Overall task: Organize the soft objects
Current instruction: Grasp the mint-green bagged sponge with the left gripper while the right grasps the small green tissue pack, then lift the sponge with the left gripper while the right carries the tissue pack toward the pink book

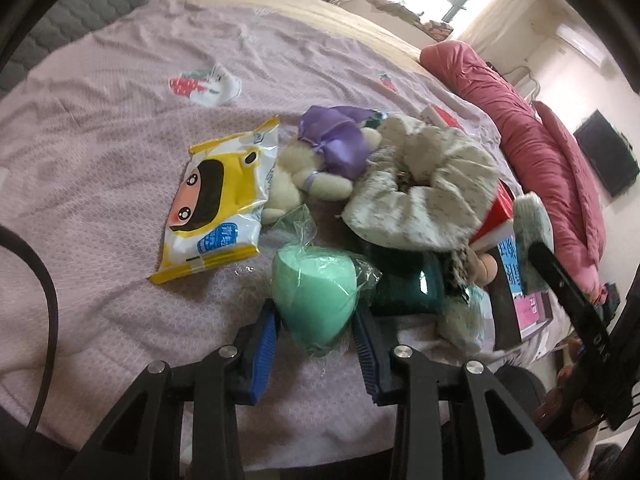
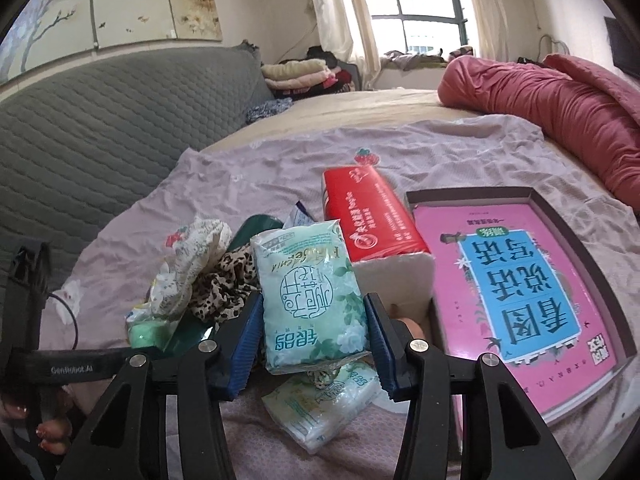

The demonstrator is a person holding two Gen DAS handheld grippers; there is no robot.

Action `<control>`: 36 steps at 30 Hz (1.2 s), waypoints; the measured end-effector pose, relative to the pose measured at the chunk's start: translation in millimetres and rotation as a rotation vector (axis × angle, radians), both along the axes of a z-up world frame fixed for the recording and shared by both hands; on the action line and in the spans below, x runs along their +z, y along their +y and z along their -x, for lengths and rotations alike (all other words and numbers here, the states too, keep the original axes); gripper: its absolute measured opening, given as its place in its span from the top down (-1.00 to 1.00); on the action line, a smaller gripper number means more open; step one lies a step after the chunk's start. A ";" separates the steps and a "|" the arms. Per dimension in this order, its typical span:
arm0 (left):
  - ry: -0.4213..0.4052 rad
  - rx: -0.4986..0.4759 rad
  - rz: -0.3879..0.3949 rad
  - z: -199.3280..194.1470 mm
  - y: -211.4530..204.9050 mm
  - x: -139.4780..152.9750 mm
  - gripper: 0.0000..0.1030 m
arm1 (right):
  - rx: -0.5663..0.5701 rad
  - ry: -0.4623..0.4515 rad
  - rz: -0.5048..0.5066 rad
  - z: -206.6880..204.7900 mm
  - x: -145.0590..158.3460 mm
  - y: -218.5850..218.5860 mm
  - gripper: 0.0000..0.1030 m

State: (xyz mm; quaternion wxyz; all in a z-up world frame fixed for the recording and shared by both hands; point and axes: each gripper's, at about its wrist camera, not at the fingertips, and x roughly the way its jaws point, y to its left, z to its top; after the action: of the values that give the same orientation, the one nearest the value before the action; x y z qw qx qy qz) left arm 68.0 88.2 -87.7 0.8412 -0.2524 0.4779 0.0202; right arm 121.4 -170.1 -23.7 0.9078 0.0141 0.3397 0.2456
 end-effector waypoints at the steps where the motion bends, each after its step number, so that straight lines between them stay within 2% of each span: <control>1: -0.005 -0.002 -0.013 3.1 -2.9 2.9 0.28 | -0.003 -0.003 -0.004 1.1 1.7 -1.9 0.00; 9: -0.067 -0.026 -0.093 24.8 -28.5 36.0 0.28 | -0.022 -0.030 -0.032 8.4 13.9 -13.7 0.00; 16: -0.109 -0.067 -0.116 28.6 -57.5 65.6 0.28 | -0.070 -0.058 -0.068 12.9 24.3 -36.0 0.00; 19: -0.124 -0.086 -0.098 23.8 -70.2 76.4 0.28 | -0.114 -0.061 -0.089 11.9 27.4 -50.5 0.00; 28: -0.172 -0.167 -0.137 1.6 -125.6 105.1 0.28 | -0.259 -0.081 -0.116 6.4 33.9 -98.6 0.00; 36: -0.173 -0.248 -0.166 -21.2 -172.8 110.1 0.28 | -0.365 -0.071 -0.123 1.3 32.3 -136.7 0.00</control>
State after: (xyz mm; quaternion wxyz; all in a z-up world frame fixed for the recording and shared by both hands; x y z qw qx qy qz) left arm 89.2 -84.5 22.4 0.8932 -0.1219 0.4277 -0.0663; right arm 120.1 -306.8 8.6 0.9461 0.1221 0.2838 0.0974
